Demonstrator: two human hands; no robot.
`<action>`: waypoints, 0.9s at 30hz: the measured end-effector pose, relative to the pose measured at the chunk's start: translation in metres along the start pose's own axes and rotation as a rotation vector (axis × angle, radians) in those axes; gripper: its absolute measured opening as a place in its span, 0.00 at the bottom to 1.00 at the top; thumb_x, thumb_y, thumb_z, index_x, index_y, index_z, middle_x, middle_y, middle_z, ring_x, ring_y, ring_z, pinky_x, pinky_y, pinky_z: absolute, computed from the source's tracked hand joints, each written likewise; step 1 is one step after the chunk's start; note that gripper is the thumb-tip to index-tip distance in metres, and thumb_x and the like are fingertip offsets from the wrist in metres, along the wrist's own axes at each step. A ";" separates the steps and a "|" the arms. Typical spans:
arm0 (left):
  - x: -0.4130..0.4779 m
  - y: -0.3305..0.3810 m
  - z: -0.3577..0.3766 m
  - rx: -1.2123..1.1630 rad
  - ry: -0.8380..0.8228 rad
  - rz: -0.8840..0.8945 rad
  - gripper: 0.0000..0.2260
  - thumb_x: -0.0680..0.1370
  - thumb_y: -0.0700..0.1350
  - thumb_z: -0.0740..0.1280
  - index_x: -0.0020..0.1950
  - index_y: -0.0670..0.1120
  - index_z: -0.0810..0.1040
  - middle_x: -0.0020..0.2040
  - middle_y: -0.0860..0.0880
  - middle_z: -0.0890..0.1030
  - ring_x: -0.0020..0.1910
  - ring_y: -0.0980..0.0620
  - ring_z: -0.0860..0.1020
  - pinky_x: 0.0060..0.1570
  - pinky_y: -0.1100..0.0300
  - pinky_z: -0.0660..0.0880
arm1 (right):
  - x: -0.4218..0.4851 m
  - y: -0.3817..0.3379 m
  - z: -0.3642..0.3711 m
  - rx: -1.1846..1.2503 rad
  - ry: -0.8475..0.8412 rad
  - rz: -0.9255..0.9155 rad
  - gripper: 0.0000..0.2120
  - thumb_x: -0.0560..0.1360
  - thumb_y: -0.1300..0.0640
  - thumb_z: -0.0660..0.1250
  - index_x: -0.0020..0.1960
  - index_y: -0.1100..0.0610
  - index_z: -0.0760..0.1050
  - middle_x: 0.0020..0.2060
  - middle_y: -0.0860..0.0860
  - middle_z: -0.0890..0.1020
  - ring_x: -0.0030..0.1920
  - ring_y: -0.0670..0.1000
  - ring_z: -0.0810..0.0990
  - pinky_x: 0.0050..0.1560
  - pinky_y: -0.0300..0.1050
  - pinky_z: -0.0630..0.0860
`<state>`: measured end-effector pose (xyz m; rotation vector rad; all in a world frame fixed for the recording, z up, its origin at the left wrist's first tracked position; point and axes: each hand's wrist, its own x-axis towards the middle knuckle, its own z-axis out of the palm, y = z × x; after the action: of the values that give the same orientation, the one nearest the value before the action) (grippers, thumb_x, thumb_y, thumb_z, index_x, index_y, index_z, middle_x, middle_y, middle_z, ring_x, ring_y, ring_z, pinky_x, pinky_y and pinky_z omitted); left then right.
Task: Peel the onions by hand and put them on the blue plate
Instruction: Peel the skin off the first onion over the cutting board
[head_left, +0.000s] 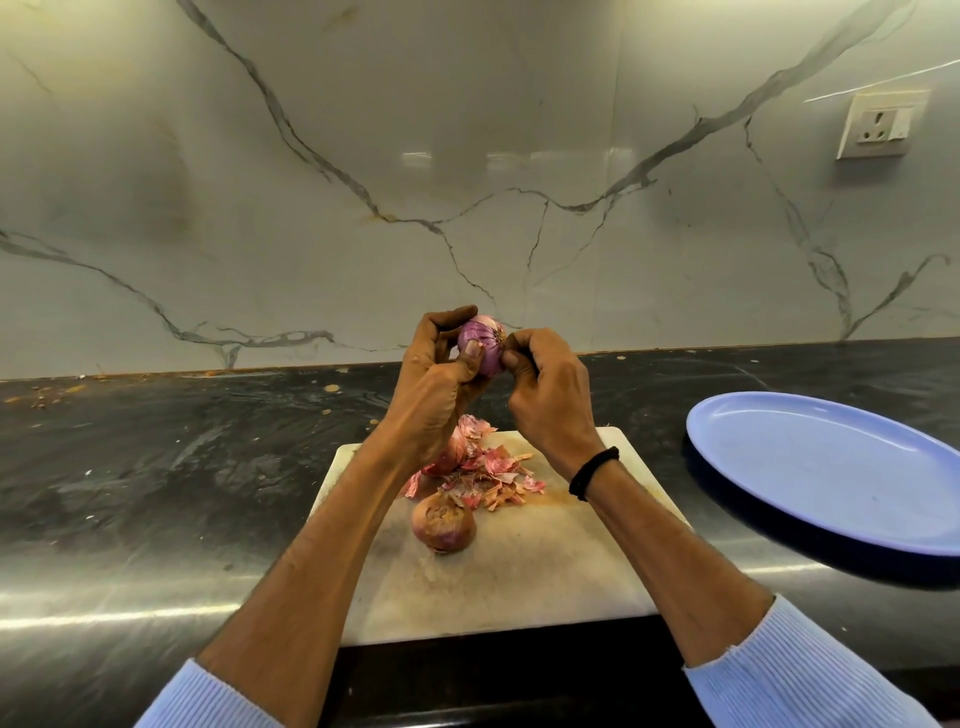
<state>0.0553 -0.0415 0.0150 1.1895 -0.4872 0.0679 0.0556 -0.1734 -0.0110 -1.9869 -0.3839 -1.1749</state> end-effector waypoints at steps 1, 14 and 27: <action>0.000 0.001 0.000 -0.008 0.013 -0.001 0.17 0.81 0.29 0.60 0.64 0.47 0.73 0.62 0.43 0.76 0.58 0.45 0.79 0.54 0.51 0.82 | 0.000 0.000 0.002 -0.007 -0.003 -0.011 0.05 0.76 0.71 0.65 0.49 0.64 0.76 0.43 0.52 0.77 0.44 0.48 0.75 0.43 0.28 0.71; -0.001 0.011 -0.005 -0.219 0.028 -0.101 0.16 0.83 0.34 0.57 0.68 0.45 0.75 0.61 0.42 0.78 0.59 0.39 0.81 0.59 0.46 0.79 | 0.004 -0.003 -0.007 0.176 0.162 0.245 0.08 0.75 0.56 0.74 0.47 0.55 0.75 0.40 0.45 0.79 0.42 0.41 0.78 0.43 0.30 0.74; 0.000 0.012 -0.007 -0.059 -0.003 -0.032 0.16 0.83 0.32 0.57 0.65 0.45 0.75 0.57 0.50 0.81 0.60 0.44 0.80 0.58 0.50 0.80 | 0.004 0.000 -0.007 0.165 0.176 0.103 0.14 0.77 0.60 0.70 0.62 0.59 0.80 0.53 0.53 0.83 0.51 0.40 0.80 0.54 0.28 0.76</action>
<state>0.0544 -0.0310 0.0233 1.1398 -0.4697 0.0241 0.0535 -0.1790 -0.0059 -1.7270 -0.2759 -1.2020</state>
